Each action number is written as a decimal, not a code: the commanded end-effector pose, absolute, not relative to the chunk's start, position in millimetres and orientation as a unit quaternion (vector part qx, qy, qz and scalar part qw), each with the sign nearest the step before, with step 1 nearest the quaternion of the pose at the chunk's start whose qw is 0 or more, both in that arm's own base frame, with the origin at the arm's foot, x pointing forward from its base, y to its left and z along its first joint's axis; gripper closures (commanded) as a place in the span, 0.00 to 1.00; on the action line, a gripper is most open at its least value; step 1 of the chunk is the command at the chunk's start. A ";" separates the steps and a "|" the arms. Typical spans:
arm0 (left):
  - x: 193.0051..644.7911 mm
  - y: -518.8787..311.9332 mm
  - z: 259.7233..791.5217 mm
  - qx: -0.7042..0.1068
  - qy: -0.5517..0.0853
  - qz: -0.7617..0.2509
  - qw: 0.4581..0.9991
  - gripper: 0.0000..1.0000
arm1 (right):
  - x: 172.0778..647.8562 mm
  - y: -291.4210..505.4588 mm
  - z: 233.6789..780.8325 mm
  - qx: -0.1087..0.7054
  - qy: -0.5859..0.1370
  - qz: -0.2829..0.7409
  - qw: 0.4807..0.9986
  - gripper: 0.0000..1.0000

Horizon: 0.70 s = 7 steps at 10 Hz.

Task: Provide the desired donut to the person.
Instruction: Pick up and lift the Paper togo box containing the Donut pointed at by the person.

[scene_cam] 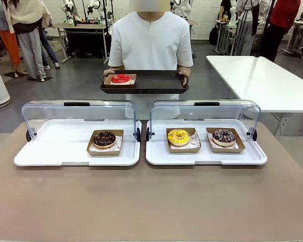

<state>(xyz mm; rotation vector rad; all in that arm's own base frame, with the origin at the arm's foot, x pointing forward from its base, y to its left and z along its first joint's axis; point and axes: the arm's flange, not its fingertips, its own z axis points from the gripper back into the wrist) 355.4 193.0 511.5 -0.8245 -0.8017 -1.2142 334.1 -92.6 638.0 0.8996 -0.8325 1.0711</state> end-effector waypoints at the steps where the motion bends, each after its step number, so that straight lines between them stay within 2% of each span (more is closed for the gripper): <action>1: 355.2 193.6 512.5 -0.368 -0.363 -0.537 0.666 0.00 | 333.4 -92.3 638.2 0.404 -0.371 0.480 0.684 0.00; 7: 355.2 193.6 512.5 -0.368 -0.363 -0.537 0.666 0.00 | 333.4 -92.3 638.2 0.404 -0.371 0.480 0.684 0.00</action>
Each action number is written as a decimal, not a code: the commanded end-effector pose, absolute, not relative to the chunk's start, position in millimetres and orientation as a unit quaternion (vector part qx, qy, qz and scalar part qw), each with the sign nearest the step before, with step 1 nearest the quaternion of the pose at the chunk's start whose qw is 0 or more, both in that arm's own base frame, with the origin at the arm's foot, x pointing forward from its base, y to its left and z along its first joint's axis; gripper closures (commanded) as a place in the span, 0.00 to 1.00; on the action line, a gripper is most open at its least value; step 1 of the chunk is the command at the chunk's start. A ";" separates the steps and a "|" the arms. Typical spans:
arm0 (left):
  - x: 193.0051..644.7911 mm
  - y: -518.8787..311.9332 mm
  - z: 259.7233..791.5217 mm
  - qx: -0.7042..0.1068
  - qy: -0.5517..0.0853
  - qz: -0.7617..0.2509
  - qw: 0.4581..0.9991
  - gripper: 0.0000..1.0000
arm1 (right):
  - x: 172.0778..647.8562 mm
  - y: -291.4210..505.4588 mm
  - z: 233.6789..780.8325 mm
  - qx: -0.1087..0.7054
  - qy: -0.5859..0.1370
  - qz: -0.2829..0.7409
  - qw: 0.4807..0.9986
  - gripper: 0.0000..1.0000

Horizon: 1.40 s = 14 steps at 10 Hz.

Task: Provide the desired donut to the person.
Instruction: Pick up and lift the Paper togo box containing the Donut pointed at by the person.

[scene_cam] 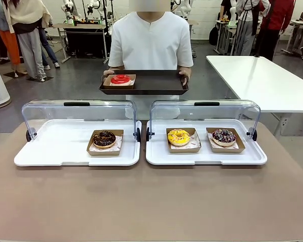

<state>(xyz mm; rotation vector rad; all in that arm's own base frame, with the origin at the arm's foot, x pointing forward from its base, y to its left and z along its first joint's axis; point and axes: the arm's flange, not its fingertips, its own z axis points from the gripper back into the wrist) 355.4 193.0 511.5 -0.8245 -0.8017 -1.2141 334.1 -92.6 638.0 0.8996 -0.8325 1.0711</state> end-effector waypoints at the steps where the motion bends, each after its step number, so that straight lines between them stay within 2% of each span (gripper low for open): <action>1: 355.2 193.6 512.5 -0.368 -0.363 -0.537 0.666 0.00 | 333.4 -92.3 638.2 0.404 -0.371 0.480 0.684 0.00; 14: 355.2 193.6 512.5 -0.368 -0.363 -0.537 0.666 0.00 | 333.4 -92.3 638.2 0.404 -0.371 0.480 0.684 0.00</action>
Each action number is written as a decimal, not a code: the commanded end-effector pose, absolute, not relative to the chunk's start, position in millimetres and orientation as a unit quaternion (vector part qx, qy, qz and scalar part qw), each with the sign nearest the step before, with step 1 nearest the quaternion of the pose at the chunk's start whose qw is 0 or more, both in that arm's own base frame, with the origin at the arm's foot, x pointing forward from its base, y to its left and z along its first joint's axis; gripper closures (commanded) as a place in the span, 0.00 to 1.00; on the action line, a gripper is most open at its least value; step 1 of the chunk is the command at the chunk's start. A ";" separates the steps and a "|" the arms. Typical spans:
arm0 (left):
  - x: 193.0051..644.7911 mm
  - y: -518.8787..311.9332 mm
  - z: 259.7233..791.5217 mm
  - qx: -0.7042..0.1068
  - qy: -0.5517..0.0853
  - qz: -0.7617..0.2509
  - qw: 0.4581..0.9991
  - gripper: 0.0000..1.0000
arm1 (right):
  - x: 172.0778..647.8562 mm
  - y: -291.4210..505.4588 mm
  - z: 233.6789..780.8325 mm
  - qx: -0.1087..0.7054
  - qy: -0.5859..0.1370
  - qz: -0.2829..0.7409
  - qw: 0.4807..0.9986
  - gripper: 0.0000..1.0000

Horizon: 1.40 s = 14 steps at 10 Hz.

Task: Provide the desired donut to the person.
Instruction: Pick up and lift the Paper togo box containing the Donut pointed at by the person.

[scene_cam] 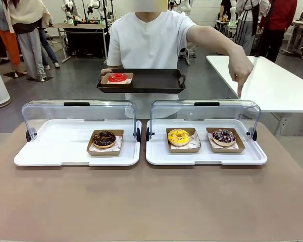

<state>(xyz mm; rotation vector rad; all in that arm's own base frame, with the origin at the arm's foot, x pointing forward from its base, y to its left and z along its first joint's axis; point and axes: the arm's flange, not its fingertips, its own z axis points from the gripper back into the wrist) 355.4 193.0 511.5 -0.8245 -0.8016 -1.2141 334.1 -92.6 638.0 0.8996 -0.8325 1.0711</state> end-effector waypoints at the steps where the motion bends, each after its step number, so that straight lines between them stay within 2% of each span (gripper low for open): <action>1: 355.2 193.6 512.5 -0.368 -0.363 -0.537 0.666 0.00 | 333.4 -92.3 638.2 0.404 -0.371 0.480 0.684 0.00; 4: 355.2 193.6 512.5 -0.368 -0.363 -0.537 0.666 0.00 | 334.1 -92.6 638.0 0.402 -0.372 0.478 0.687 0.00; 6: 355.2 193.6 512.5 -0.368 -0.363 -0.537 0.666 0.00 | 340.9 -75.0 658.3 0.314 -0.241 0.492 0.776 0.00; 8: 355.2 193.6 512.5 -0.368 -0.363 -0.537 0.666 0.00 | 350.8 -32.3 671.8 0.211 -0.101 0.538 0.810 0.00; 10: 355.2 193.6 512.5 -0.368 -0.363 -0.537 0.666 0.00 | 357.3 7.8 657.1 0.139 0.017 0.565 0.813 0.00; 11: 355.2 193.6 512.5 -0.368 -0.363 -0.537 0.666 0.00 | 361.8 23.4 643.6 0.108 0.053 0.566 0.816 0.00; 14: 355.2 193.6 512.5 -0.368 -0.363 -0.537 0.666 0.00 | 366.1 58.0 610.2 0.072 0.063 0.584 0.806 0.00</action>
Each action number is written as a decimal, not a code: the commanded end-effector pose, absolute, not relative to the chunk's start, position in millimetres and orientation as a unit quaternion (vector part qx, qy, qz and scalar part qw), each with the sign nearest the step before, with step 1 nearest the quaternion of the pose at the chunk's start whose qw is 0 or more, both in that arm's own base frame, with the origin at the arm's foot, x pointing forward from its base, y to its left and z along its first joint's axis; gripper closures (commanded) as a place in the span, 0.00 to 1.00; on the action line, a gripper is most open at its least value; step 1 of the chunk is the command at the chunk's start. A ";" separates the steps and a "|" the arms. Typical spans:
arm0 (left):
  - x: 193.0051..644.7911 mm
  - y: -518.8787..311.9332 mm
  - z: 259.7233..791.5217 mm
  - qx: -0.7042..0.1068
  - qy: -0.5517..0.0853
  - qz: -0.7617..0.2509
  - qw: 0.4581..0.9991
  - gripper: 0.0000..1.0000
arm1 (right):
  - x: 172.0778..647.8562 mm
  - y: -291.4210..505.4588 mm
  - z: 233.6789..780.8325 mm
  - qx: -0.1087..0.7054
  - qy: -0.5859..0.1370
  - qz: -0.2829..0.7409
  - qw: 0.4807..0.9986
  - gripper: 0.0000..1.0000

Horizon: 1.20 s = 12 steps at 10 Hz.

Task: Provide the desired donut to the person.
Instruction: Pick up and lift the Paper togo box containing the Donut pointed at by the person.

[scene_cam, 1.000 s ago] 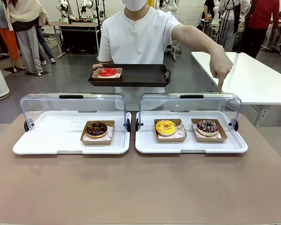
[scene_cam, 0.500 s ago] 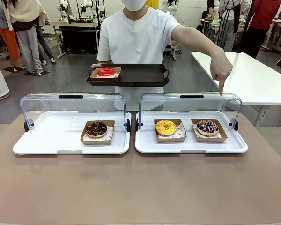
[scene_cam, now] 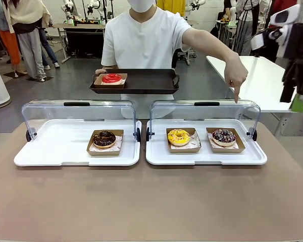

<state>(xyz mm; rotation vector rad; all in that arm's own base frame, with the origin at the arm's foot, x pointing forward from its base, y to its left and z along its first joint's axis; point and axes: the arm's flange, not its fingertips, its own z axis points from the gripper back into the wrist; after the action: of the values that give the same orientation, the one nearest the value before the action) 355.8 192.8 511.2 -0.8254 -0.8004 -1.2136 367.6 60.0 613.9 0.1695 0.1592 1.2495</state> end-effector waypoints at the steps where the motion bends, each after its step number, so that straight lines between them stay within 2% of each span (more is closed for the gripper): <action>1: 355.2 193.6 512.5 -0.368 -0.363 -0.537 0.666 0.00 | 366.8 64.4 605.3 0.066 0.060 0.591 0.802 0.00; 2: 355.2 193.6 512.5 -0.368 -0.363 -0.537 0.666 0.00 | 363.9 67.0 602.3 0.065 0.057 0.597 0.798 0.00; 3: 355.2 193.6 512.5 -0.368 -0.363 -0.537 0.666 0.00 | 358.5 66.4 607.9 0.103 0.047 0.602 0.790 0.00; 4: 355.2 193.6 512.5 -0.368 -0.363 -0.537 0.666 0.00 | 369.4 71.6 606.1 0.075 0.069 0.597 0.796 0.00; 9: 355.2 193.6 512.5 -0.368 -0.363 -0.537 0.666 0.00 | 367.6 71.5 606.9 0.080 0.065 0.601 0.793 0.00; 12: 355.2 193.6 512.5 -0.368 -0.363 -0.537 0.666 0.00 | 350.6 103.7 587.0 -0.028 0.031 0.587 0.809 0.00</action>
<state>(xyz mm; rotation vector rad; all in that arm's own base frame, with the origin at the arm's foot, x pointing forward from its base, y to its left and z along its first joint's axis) 355.7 193.0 511.1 -0.8252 -0.8003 -1.2131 363.5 92.1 603.1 0.0528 0.0982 1.2917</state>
